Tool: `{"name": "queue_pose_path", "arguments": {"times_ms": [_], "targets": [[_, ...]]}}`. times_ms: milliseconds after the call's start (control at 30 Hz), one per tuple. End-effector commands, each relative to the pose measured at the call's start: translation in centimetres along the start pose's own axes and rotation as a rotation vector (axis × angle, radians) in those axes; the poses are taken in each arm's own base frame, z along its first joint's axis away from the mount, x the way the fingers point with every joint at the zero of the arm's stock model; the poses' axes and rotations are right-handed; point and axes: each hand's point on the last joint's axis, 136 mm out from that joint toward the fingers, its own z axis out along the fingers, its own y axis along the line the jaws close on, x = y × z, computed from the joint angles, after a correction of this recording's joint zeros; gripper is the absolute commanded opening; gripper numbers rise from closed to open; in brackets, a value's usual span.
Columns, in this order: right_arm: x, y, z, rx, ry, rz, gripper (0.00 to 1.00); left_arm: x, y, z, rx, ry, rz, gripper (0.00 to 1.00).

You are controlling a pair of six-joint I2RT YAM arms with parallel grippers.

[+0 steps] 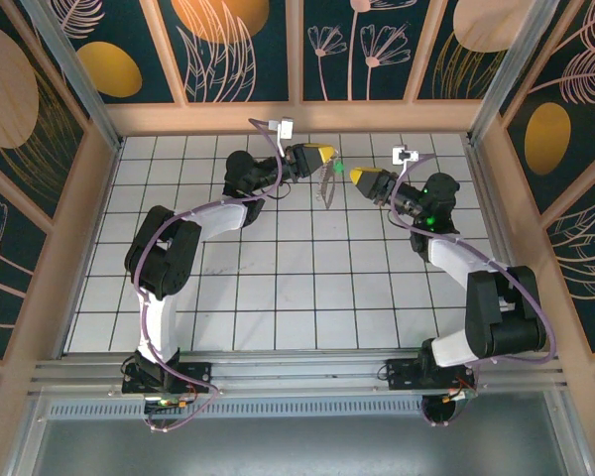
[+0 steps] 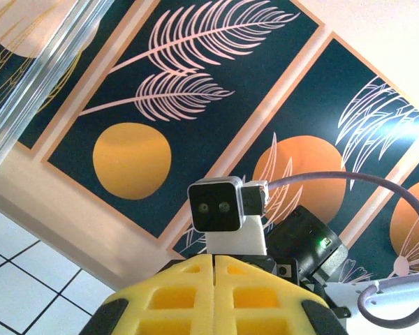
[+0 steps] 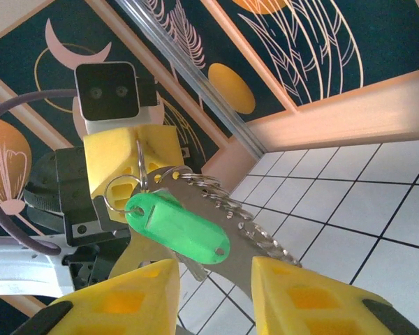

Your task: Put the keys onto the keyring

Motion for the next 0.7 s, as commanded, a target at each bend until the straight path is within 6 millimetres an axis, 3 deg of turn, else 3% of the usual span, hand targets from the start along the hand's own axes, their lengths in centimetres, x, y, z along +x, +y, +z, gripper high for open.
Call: {"name": "queue_pose_path", "arguments": {"times_ms": [0, 300, 667], "targets": [[-3.0, 1.6, 0.1, -0.024, -0.086, -0.042, 0.33, -2.3, -3.5, 0.3, 0.075, -0.042, 0.082, 0.0], [-5.4, 2.3, 0.8, -0.079, -0.184, -0.022, 0.34, -2.1, -3.6, 0.2, 0.087, -0.049, 0.069, 0.0], [-5.4, 3.6, 3.1, -0.167, -0.191, 0.002, 0.34, -2.0, -3.6, 0.4, 0.087, -0.052, 0.063, 0.0]]}}
